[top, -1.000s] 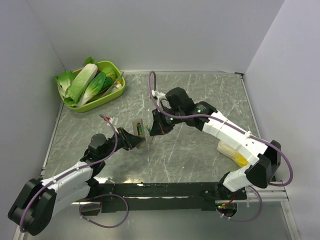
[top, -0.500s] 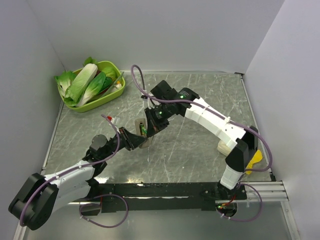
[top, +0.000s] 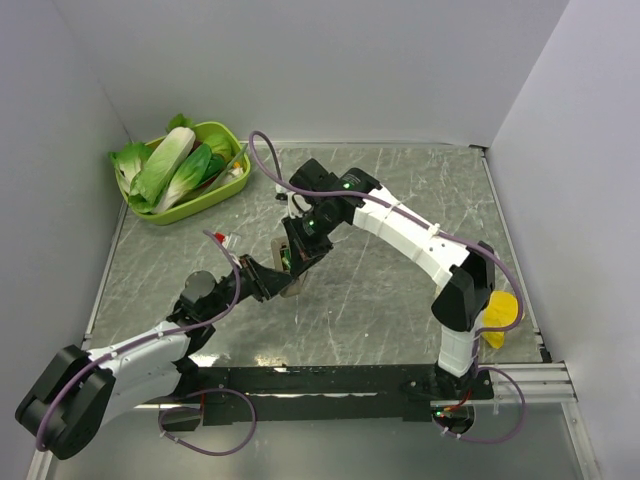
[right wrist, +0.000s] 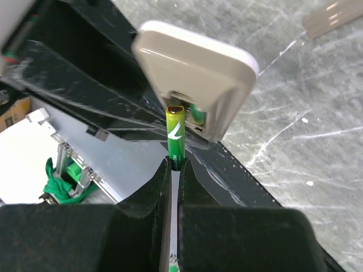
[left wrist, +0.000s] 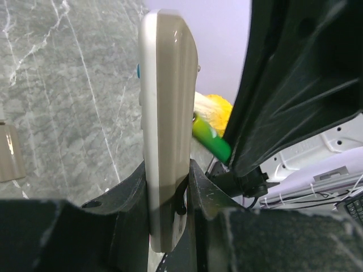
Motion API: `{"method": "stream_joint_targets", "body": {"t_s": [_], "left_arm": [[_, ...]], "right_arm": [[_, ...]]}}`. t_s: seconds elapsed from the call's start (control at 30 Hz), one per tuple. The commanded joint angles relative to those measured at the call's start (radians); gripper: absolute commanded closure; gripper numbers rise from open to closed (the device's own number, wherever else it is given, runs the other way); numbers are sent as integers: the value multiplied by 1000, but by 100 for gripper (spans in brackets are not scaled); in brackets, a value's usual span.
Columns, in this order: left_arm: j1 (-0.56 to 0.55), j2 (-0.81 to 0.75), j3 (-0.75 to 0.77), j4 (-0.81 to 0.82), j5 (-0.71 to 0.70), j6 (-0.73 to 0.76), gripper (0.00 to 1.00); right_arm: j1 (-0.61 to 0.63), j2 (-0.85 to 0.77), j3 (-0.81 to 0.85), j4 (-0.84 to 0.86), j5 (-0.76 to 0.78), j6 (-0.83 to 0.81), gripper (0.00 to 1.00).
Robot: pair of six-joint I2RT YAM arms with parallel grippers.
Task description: Load the batteries into the remote control
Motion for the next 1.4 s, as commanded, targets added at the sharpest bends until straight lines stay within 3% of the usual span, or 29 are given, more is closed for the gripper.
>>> {"method": "stream_joint_targets", "body": {"t_s": [0.0, 0.57, 1.1, 1.37], "left_arm": [[-15, -28, -5, 112, -42, -50, 99], [-78, -59, -8, 62, -96, -82, 99], [-84, -80, 14, 99, -94, -168, 99], [-84, -95, 3, 113, -112, -223, 99]], "right_arm": [[6, 9, 40, -69, -2, 26, 100], [7, 66, 138, -98, 3, 78, 100], [6, 67, 130, 35, 34, 168, 98], [4, 75, 132, 49, 28, 164, 84]]}}
